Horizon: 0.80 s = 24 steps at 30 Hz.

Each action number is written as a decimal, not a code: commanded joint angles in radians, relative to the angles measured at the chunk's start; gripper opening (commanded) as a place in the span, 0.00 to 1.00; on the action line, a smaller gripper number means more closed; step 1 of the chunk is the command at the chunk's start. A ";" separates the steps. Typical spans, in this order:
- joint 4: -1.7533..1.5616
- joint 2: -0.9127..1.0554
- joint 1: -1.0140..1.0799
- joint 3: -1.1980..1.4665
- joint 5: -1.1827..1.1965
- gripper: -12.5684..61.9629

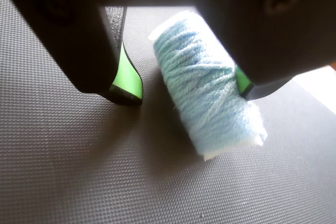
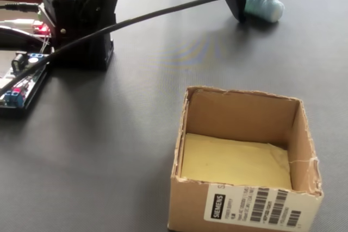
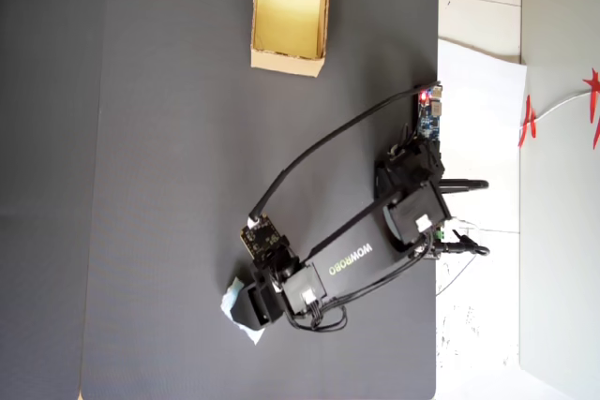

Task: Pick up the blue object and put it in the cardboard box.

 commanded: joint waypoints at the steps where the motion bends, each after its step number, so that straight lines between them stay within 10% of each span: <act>1: 0.000 -0.023 -0.032 -0.031 0.021 0.62; 15: -0.132 -0.095 -0.049 -0.091 -0.121 0.20; 24: -0.187 -0.044 -0.037 -0.095 -0.126 0.19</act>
